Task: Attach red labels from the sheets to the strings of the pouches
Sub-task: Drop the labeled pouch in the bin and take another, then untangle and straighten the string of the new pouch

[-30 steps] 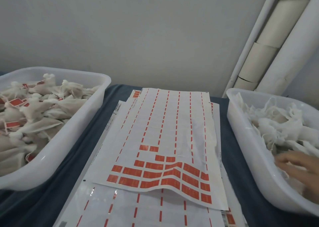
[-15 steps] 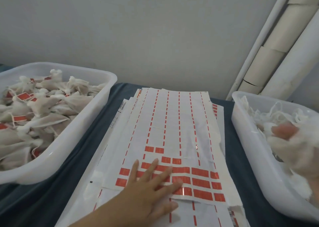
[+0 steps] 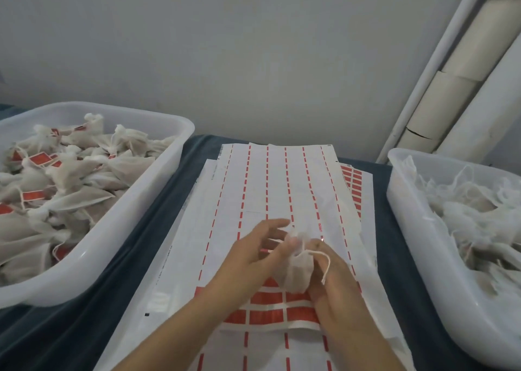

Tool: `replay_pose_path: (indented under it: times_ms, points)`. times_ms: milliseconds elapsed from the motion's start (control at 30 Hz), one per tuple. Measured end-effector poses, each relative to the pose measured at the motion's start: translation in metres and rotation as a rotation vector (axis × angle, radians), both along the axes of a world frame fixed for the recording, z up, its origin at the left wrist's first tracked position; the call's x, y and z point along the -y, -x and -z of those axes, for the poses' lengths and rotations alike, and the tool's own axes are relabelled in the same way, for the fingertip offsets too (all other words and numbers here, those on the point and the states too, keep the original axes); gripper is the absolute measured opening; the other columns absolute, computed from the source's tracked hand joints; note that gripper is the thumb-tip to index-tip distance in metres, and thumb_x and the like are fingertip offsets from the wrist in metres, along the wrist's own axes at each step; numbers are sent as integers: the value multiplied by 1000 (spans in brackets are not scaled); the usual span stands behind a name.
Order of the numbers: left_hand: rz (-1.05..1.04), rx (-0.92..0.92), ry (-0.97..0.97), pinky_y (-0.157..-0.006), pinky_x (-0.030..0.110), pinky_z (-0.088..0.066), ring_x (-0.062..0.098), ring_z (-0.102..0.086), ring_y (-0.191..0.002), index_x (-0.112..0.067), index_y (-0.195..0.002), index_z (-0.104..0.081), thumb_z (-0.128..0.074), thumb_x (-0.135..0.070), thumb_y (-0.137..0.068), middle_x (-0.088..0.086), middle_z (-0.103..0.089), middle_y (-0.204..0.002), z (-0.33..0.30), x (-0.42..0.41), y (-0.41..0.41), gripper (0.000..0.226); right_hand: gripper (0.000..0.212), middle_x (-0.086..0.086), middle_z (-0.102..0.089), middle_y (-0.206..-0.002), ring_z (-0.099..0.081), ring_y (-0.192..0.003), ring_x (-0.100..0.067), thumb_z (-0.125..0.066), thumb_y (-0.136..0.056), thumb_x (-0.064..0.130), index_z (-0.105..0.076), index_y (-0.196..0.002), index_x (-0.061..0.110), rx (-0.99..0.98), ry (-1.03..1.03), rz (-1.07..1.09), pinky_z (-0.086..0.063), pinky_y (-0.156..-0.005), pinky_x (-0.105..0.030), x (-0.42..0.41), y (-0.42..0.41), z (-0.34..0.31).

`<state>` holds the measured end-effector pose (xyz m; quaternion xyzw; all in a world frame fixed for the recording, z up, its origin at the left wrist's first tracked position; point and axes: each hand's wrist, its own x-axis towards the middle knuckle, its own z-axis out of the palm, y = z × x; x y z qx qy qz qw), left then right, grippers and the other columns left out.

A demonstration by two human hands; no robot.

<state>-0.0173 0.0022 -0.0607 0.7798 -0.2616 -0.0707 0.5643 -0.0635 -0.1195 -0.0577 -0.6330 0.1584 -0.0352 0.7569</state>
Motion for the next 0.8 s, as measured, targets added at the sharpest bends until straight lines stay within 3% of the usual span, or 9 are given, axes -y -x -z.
replay_pose_path:
  times_ms: [33, 67, 167, 267, 333, 433, 500, 600, 800]
  points:
    - [6, -33, 13, -61, -1, -41, -22, -51, -89, -54, -98, -50, -48, -66, -69, -40, -57, -92, 1, 2, -1, 32, 66, -17, -62, -118, -63, -101, -27, -61, -63, 67, -66, -102, 13, -2, 18, -51, -48, -95, -45, 4, 3, 8]
    - [6, -104, 55, -61, 0, -42, -19, -54, -89, -53, -96, -53, -51, -64, -69, -36, -60, -93, 1, 3, -1, 30, 70, -13, -63, -120, -63, -105, -26, -61, -61, 64, -65, -109, 13, 5, -51, -31, -50, -94, -42, 8, 5, 13]
    - [59, -200, 142, -64, 2, -44, -13, -56, -91, -48, -95, -60, -48, -62, -68, -31, -63, -98, 6, 0, 3, 33, 45, -14, -66, -113, -63, -106, -29, -57, -79, 36, -64, -114, 8, 30, -218, -62, -52, -92, -45, 15, 6, 17]
    - [41, -239, 229, -64, 9, -48, -1, -61, -88, -34, -89, -70, -58, -51, -68, -20, -65, -98, 7, -4, 5, 29, 41, -12, -67, -109, -63, -105, -28, -58, -78, 36, -64, -111, 13, -4, -155, -96, -50, -94, -45, 16, 6, 17]
    - [-5, -243, 320, -60, 10, -49, 4, -63, -82, -26, -77, -73, -64, -48, -64, -13, -68, -90, 6, -5, 6, 27, 31, -2, -69, -103, -66, -96, -18, -56, -81, 40, -65, -105, 22, -2, 77, -146, -54, -87, -32, 13, 7, 13]
    - [-160, -211, 371, -61, 7, -47, 2, -63, -79, -26, -71, -69, -63, -54, -57, -12, -69, -80, 9, -7, 5, 32, 9, 13, -64, -88, -63, -79, 4, -47, -92, 28, -56, -91, 28, 66, 491, -113, -51, -68, -8, 12, 7, 6]
    - [-239, -202, 384, -61, 6, -46, 1, -62, -78, -29, -69, -68, -61, -56, -56, -13, -68, -78, 8, -7, 4, 31, 5, 21, -63, -75, -56, -76, 20, -50, -87, 35, -52, -84, 32, 116, 538, -84, -42, -59, 2, 10, 5, 3]
    - [-307, -219, 400, -56, 4, -45, -5, -59, -80, -34, -68, -67, -60, -57, -55, -18, -66, -79, 6, -6, 4, 27, 38, 45, -57, -80, -53, -82, 22, -51, -56, 64, -55, -82, 37, 157, 565, 8, -40, -59, 4, 11, 9, 4]
    - [-390, -197, 347, -54, 1, -42, -10, -56, -82, -23, -70, -63, -55, -62, -54, -24, -63, -80, 8, -7, 4, 43, 19, 31, -66, -72, -61, -76, 11, -53, -68, 48, -65, -74, 35, 208, 539, 153, -40, -58, 3, 18, 14, 5]
